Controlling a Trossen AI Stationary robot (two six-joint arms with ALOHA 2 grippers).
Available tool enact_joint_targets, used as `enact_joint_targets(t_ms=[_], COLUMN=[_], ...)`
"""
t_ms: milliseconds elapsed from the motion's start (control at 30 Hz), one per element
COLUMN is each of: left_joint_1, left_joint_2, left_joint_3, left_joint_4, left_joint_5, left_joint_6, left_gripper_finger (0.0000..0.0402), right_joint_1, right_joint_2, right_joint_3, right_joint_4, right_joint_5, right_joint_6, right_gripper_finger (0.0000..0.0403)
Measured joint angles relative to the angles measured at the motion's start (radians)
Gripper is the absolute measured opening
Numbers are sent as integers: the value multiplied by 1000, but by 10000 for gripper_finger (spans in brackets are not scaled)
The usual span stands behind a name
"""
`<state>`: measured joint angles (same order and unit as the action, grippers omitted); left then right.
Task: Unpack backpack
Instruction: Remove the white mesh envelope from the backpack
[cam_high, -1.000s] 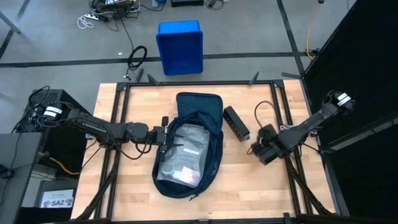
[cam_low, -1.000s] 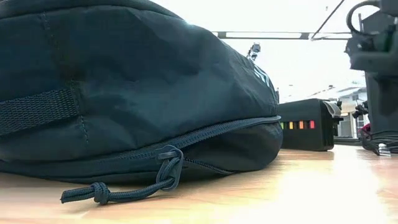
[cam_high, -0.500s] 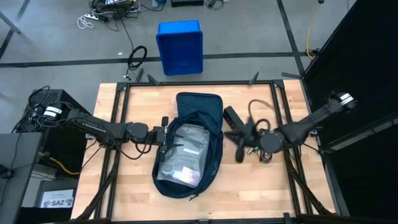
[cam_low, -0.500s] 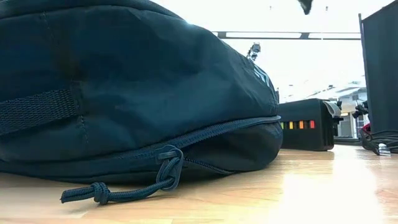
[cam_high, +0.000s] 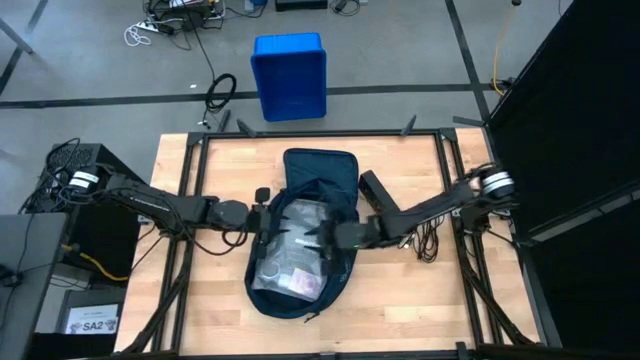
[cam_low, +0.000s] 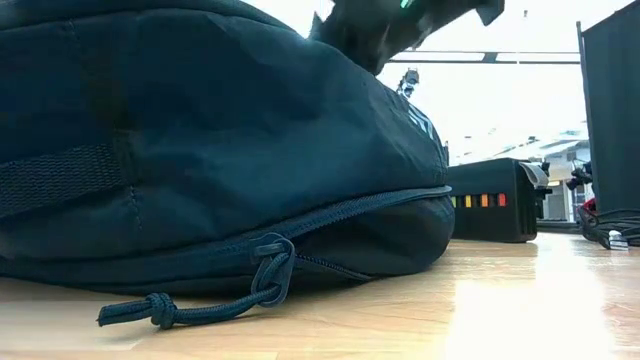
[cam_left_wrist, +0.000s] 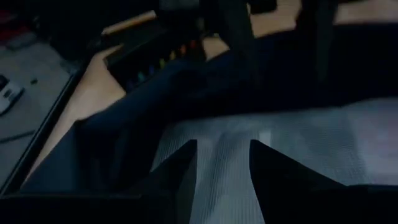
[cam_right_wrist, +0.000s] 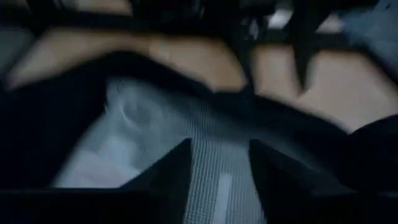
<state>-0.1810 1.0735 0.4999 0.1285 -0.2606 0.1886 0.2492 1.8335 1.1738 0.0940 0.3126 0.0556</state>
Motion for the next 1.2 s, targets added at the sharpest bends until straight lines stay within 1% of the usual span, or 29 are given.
enact_joint_targets(t_ms=[67,133,200,267,333,400,533,633,733,833,967,1000,1033,1200], left_joint_1=[-1,-1,0,0,0,0,0,0,0,0,0,0,0,0], left_joint_2=[-20,-57,-106,-167,-240,-308,-407,-427,-425,-413,-408,-402,-400,-392], left_joint_3=[12,21,22,19,1,-30,-92,-121,-130,-130,-130,-130,-130,-130], left_joint_4=[-79,-194,-285,-323,-328,-292,-171,-106,-66,-60,-47,-38,-36,-15], left_joint_5=[1,1,-18,-50,-60,-59,-59,-54,-29,-17,-17,-17,-17,-17], left_joint_6=[-14,-38,-60,-68,-69,-65,-44,-25,-5,-4,-4,-4,-3,6], left_gripper_finger=[119,119,119,119,119,119,119,119,119,119,119,119,119,119], right_joint_1=[-17,-35,-51,-64,-76,-86,-101,-114,-130,-143,-161,-165,-169,-181], right_joint_2=[54,100,144,178,203,225,251,252,252,252,250,250,250,225], right_joint_3=[47,81,99,103,105,109,112,111,111,110,110,110,108,102], right_joint_4=[-63,-112,-156,-175,-176,-165,-167,-180,-179,-172,-138,-128,-114,-57], right_joint_5=[-28,-67,-112,-158,-186,-211,-227,-217,-208,-203,-219,-228,-235,-221], right_joint_6=[28,74,120,160,181,199,203,219,240,245,244,242,239,219], right_gripper_finger=[216,257,291,317,335,346,347,319,265,183,52,27,15,1])
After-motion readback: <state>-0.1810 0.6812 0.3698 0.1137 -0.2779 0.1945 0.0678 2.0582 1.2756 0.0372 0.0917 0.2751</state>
